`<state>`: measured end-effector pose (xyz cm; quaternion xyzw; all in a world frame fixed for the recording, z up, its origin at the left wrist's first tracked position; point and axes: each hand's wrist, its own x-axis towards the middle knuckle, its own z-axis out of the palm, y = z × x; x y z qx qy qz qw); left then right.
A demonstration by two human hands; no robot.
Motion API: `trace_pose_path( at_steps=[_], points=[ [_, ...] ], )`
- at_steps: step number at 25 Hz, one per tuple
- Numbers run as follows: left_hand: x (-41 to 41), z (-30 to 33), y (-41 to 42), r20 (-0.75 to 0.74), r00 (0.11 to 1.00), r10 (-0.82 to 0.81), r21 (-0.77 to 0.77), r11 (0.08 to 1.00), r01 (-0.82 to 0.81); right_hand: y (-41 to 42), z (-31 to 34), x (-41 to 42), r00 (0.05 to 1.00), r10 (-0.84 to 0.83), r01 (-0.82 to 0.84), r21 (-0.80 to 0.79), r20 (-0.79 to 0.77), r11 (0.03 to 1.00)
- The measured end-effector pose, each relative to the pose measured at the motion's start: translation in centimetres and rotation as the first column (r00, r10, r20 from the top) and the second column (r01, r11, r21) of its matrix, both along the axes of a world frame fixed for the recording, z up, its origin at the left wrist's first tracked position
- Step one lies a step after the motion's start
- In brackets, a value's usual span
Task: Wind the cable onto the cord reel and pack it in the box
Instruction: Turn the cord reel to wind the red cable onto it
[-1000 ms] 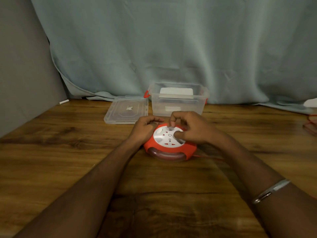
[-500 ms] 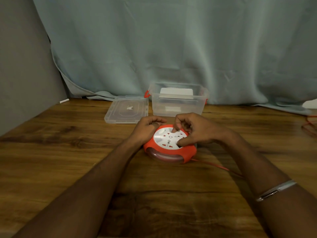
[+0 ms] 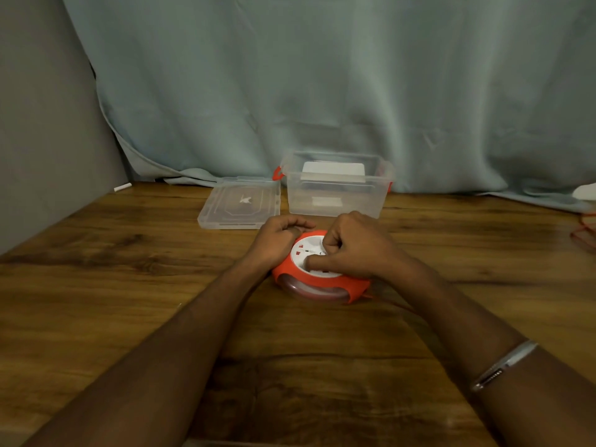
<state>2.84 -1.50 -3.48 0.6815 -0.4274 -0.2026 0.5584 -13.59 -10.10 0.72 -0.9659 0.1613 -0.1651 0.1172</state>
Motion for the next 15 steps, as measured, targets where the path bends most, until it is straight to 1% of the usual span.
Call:
trace_pose_path(
  at_steps=[3,5,7,8,9,10,11,12,13,15],
  points=[
    [0.3,-0.2,-0.1,0.01,1.0,-0.006,0.0,1.0,0.006,0.4,0.2,0.1,0.999,0.012,-0.009,-0.063,0.045,0.998],
    [0.1,0.2,0.1,-0.001,1.0,-0.016,0.002,1.0,0.016,-0.7,0.7,-0.5,0.996,0.052,-0.053,0.012,0.076,0.999],
    [0.1,0.9,0.9,-0.015,0.994,-0.112,0.042,0.993,0.112,-2.1,1.1,-1.3,0.993,0.115,-0.115,0.121,0.01,0.986],
    [0.3,1.3,1.4,-0.021,0.977,-0.212,0.096,0.972,0.213,-2.6,1.1,-1.5,0.989,0.141,-0.132,0.175,-0.043,0.976],
    [0.8,1.6,2.1,-0.038,0.943,-0.331,0.17,0.928,0.332,-2.9,1.1,-1.7,0.984,0.162,-0.14,0.228,-0.08,0.964],
    [1.2,2.0,2.8,-0.068,0.898,-0.434,0.244,0.866,0.437,-3.2,1.0,-1.8,0.979,0.181,-0.152,0.26,-0.092,0.954],
    [1.7,2.2,3.3,-0.091,0.86,-0.502,0.304,0.808,0.504,-3.4,1.1,-1.8,0.976,0.199,-0.167,0.276,-0.091,0.947],
    [2.0,2.4,3.8,-0.089,0.836,-0.541,0.356,0.767,0.534,-3.7,1.1,-1.9,0.976,0.202,-0.171,0.282,-0.086,0.944],
    [2.2,2.4,4.0,-0.053,0.832,-0.553,0.408,0.748,0.523,-3.8,1.3,-2.0,0.978,0.195,-0.165,0.289,-0.078,0.943],
    [2.0,2.4,4.1,0.048,0.832,-0.552,0.492,0.738,0.461,-4.1,1.3,-2.2,0.981,0.183,-0.154,0.299,-0.072,0.942]
  ],
)
